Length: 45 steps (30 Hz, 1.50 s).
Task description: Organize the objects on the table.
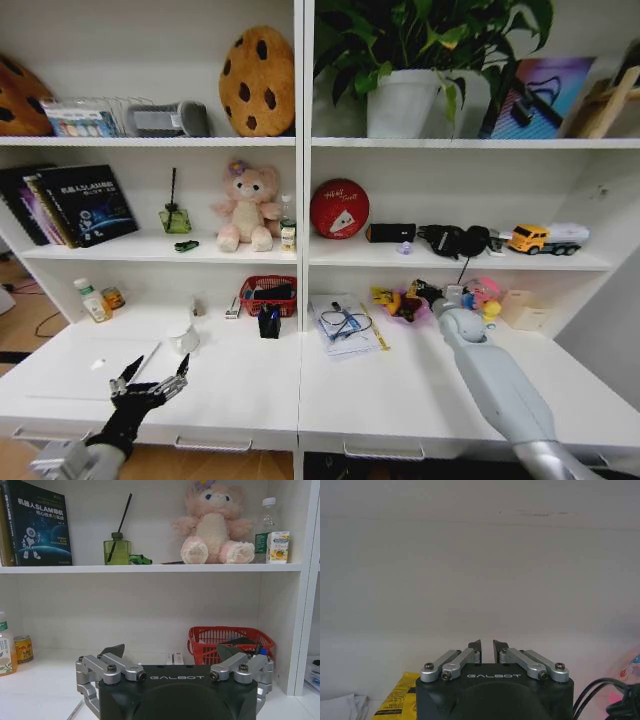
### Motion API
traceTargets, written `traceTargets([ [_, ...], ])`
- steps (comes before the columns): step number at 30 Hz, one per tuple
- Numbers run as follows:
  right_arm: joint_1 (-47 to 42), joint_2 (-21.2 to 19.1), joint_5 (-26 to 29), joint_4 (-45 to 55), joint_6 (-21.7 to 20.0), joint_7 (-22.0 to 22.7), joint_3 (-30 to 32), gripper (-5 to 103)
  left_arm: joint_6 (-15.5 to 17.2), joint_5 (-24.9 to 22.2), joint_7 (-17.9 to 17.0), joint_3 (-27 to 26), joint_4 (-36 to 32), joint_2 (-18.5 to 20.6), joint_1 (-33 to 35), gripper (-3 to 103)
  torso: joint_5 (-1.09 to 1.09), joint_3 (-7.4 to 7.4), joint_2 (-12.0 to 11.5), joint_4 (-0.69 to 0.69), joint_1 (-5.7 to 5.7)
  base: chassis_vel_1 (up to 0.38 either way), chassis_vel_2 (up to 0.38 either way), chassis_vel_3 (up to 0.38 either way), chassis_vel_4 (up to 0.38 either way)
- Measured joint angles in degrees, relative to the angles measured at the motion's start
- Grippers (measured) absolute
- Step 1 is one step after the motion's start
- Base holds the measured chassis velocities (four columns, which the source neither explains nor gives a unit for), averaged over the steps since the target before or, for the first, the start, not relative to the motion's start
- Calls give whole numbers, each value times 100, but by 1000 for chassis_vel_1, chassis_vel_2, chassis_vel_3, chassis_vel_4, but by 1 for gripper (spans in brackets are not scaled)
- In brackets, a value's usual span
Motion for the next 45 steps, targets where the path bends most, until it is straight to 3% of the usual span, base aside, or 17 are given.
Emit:
traceTargets([
  [2, 2, 18, -30, -41, 26, -15, -19, 16, 0, 0, 0, 0, 0, 0, 0, 100, 1, 0, 0, 0, 0, 0, 0, 0, 0],
  [4, -55, 32, -46, 16, 70, -13, -28, 32, 0, 0, 0, 0, 0, 0, 0, 100, 0, 0, 0, 0, 0, 0, 0, 0, 0],
  [6, -132, 25, -38, 130, 74, 14, -21, 32, 0, 0, 0, 0, 0, 0, 0, 100, 0, 0, 0, 1, 0, 0, 0, 0, 0],
  [9, -832, -65, 127, 910, 7, 241, 131, 49, 0, 0, 0, 0, 0, 0, 0, 100, 0, -1, 0, 1, 0, 0, 0, 0, 0],
  [11, -1015, -80, 153, 1110, -13, 296, 178, 54, 0, 0, 0, 0, 0, 0, 0, 100, 1, 0, 0, 0, 0, 0, 0, 0, 0],
  [13, -1925, -139, 278, 2230, -91, 581, 452, 65, 0, 0, 0, 0, 0, 0, 0, 100, -1, -1, 1, -1, 0, 0, 0, 0, 0],
  [16, -2457, -146, 314, 2818, -119, 726, 606, 70, 0, 0, 0, 0, 0, 0, 0, 100, -3, -2, 2, 0, -2, 0, 0, 0, 0],
  [19, -3672, -30, 320, 4077, -176, 1275, 967, 86, 0, 0, 0, 0, 0, 0, 0, 100, 1, -2, 2, -1, -2, 0, 0, 0, 0],
  [22, -4267, 213, 162, 4834, -380, 1262, 1297, 96, 0, 0, 0, 0, 0, 0, 0, 100, -3, -2, 2, 0, -3, 0, 0, 0, 0],
  [27, -4849, 799, -377, 5547, -431, 1171, 1326, 100, 0, 0, 1, 0, 0, 0, 0, 100, 0, -2, 2, 0, -2, 0, 0, 0, 0],
  [29, -5124, 1175, -1021, 5905, -457, 1060, 1132, 100, 0, 0, 0, 0, 0, 0, 0, 100, -2, -1, 2, 0, -2, 0, 0, 0, 0],
  [35, -5320, 1462, -1610, 6283, -521, 913, 926, 100, 0, 0, 0, 0, 0, 0, 0, 100, 0, -1, 2, 1, -2, 7, 9, -2, -3],
  [45, -5418, 1481, -1716, 6407, -564, 843, 902, 100, 0, 0, 0, 0, 0, 0, 0, 100, 0, 0, 0, 1, 0, 107, 122, -109, -111],
])
